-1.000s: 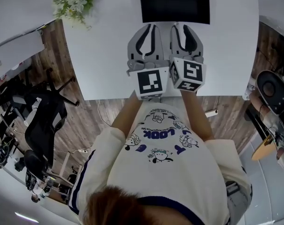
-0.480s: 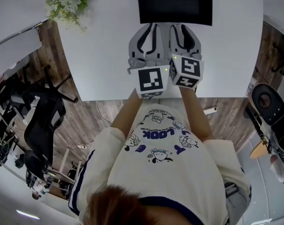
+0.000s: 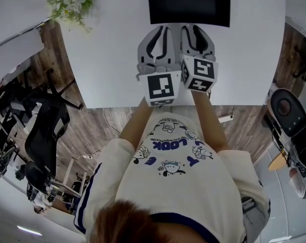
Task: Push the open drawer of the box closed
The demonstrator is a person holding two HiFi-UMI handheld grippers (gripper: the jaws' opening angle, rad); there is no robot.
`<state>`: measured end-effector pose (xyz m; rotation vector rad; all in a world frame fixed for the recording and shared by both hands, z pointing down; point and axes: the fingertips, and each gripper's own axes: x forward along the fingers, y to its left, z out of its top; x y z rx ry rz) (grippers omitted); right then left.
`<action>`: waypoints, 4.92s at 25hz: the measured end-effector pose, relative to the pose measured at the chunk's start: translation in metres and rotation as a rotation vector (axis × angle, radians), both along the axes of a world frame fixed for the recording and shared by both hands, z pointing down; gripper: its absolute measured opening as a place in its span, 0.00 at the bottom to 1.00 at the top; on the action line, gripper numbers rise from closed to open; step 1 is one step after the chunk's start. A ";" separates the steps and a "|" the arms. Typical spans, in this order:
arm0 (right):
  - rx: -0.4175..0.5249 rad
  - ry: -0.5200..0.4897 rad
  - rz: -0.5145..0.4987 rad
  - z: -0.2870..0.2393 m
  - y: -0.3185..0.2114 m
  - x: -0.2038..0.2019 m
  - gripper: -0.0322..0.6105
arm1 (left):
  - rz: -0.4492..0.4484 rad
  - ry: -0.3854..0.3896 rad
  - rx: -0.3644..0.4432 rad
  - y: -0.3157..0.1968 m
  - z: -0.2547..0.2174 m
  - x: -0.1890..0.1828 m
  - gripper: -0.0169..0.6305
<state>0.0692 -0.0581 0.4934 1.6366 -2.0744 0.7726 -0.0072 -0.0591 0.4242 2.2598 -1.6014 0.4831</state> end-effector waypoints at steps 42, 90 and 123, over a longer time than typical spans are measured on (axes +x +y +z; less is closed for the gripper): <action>0.019 -0.023 0.029 0.001 -0.057 0.005 0.18 | -0.052 -0.010 0.003 -0.029 0.006 -0.017 0.08; 0.049 -0.044 0.028 -0.002 -0.120 0.002 0.19 | -0.087 0.025 -0.048 -0.041 0.027 -0.017 0.08; 0.431 -0.017 0.008 -0.179 0.027 0.004 0.12 | -0.041 0.084 0.256 0.030 -0.130 -0.015 0.08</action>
